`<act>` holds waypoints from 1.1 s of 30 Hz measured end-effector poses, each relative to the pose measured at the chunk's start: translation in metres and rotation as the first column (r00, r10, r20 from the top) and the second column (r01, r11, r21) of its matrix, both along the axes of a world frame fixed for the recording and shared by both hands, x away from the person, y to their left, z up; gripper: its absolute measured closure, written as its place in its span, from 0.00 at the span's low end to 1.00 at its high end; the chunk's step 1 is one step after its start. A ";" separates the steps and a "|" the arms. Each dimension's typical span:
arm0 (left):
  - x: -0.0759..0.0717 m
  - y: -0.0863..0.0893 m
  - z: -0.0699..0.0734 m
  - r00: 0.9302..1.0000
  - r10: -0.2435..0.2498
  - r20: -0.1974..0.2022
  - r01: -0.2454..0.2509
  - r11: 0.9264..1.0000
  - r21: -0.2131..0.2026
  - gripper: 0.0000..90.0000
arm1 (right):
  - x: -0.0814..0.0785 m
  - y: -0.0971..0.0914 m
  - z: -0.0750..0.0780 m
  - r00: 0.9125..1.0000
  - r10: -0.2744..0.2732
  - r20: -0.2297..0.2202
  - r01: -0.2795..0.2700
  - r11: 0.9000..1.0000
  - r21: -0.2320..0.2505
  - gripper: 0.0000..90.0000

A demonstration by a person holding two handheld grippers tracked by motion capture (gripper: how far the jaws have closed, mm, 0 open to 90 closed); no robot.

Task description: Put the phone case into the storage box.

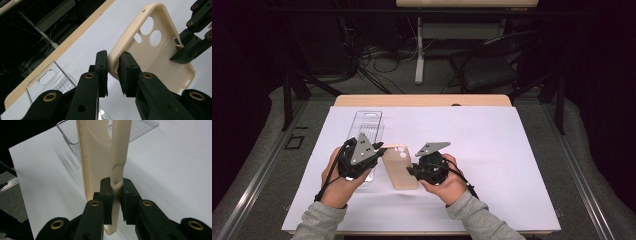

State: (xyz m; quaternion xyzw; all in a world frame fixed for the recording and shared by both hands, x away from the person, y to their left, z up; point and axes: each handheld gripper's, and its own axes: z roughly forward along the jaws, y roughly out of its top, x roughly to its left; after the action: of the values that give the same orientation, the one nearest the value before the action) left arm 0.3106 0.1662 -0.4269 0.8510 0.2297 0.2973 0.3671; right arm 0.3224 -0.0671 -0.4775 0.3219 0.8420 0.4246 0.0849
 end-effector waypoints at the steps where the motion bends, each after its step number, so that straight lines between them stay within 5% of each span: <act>1: 0.000 0.000 0.000 1.000 0.001 -0.001 -0.001 1.000 -0.001 0.87 | 0.000 0.000 0.000 1.000 0.000 0.000 0.000 1.000 0.000 0.90; 33: -0.002 0.000 -0.001 0.998 0.032 -0.045 -0.033 0.999 -0.028 0.88 | 0.002 0.000 -0.001 1.000 0.014 -0.018 -0.013 1.000 0.017 0.87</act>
State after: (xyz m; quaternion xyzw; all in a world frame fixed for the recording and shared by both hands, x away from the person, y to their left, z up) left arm 0.3089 0.1665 -0.4279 0.8480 0.2559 0.2810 0.3694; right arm 0.3242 -0.0667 -0.4788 0.3207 0.8412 0.4293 0.0719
